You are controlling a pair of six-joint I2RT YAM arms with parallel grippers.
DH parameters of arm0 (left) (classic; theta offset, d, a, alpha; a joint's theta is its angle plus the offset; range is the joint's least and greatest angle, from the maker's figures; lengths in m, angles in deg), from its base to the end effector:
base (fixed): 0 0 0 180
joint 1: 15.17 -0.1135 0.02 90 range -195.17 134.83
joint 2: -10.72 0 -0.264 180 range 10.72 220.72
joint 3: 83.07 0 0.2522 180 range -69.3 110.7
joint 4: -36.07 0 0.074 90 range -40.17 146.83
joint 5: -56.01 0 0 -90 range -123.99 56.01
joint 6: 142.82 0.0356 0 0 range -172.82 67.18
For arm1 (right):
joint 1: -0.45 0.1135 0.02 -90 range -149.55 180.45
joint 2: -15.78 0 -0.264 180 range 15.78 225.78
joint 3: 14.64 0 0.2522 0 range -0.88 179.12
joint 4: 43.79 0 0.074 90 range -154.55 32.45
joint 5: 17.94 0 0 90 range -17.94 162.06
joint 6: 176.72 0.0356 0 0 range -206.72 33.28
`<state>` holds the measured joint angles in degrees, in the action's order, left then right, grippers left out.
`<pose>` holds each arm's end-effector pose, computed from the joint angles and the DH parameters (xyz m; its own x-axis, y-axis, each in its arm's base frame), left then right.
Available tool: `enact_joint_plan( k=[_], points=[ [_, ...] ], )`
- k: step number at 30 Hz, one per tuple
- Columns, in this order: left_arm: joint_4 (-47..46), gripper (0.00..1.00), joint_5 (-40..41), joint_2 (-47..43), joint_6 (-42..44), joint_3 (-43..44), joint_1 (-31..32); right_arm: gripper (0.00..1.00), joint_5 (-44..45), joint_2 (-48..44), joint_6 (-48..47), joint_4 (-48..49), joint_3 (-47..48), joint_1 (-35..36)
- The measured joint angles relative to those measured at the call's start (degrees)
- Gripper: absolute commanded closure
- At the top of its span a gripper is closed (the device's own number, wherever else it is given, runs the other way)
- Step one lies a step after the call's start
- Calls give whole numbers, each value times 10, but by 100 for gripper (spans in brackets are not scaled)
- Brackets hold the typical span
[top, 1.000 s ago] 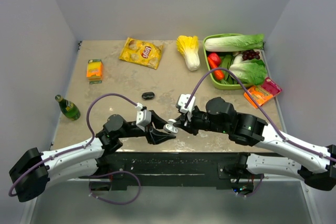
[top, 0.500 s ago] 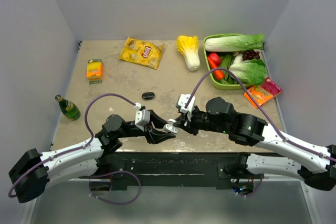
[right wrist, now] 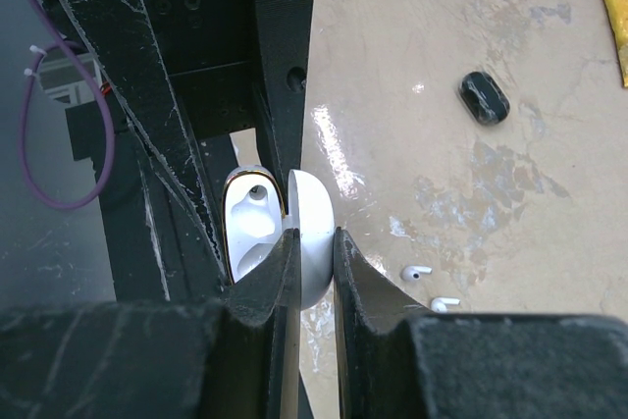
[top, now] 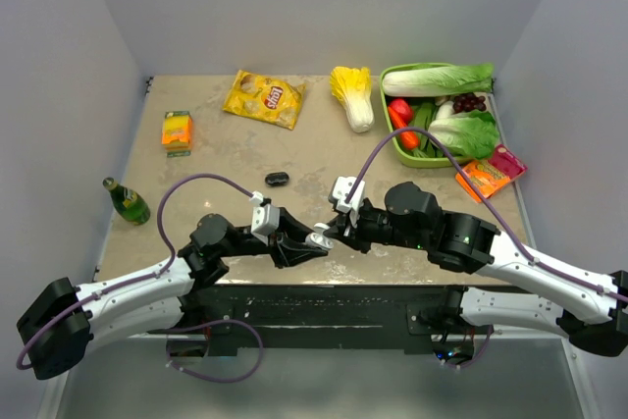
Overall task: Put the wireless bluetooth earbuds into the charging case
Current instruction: Adjust the charging case, then pick up the earbud from the center of the board.
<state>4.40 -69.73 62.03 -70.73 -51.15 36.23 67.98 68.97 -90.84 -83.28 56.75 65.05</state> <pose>0.1044 -0.1641 0.2577 -0.1783 -0.1767 -0.9680 0.9832 0.0063 -0.1823 0.0850 0.1849 0.3639 -0.0886 -0.3536 -0.9312 -0.9383 0.3434 -0.0412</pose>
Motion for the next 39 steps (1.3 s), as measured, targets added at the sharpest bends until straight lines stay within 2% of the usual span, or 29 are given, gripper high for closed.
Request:
enact_joint_plan(
  k=[1, 3, 5, 8, 14, 19, 21, 23, 26, 30, 33, 36, 37, 39],
  points=[
    [-1, 100, 0, 0, 0, 0, 0, 100, 0, 0, 0, 0, 0, 0],
    [-5, 100, 0, 0, 0, -2, 0, 91, 0, 0, 0, 0, 0, 0],
    [-10, 100, 0, 0, 0, -5, 0, 76, 0, 0, 2, 0, 0, 0],
    [-22, 100, 2, -3, 0, -13, 0, 63, -1, 0, 8, 1, 0, 2],
    [-33, 100, 6, -5, 1, -21, 0, 49, 11, 0, 25, 10, 0, 2],
    [-40, 100, 16, -5, 0, -24, 0, 43, 31, -2, 35, 17, 11, 2],
    [-46, 100, 23, -7, 0, -31, 0, 28, 52, -14, 43, 31, 11, 3],
    [-48, 100, 33, -13, -1, -41, 0, 25, 91, -43, 60, 50, 3, 3],
    [-57, 100, 57, -34, -5, -67, 0, 25, 164, -100, 88, 88, -27, 2],
    [-87, 100, 94, -75, -12, -113, 0, 28, 239, -118, 152, 106, -62, -23],
    [-120, 100, 123, -98, -21, -142, 0, 38, 258, -81, 210, 110, -97, -59],
    [-150, 100, 144, -111, -28, -153, 0, 55, 269, -17, 261, 108, -146, -83],
    [-162, 100, 149, -115, -31, -153, 0, 67, 270, 4, 273, 108, -163, -85],
    [-180, 100, 155, -125, -35, -153, 0, 73, 270, 29, 290, 99, -192, -87]
  ],
)
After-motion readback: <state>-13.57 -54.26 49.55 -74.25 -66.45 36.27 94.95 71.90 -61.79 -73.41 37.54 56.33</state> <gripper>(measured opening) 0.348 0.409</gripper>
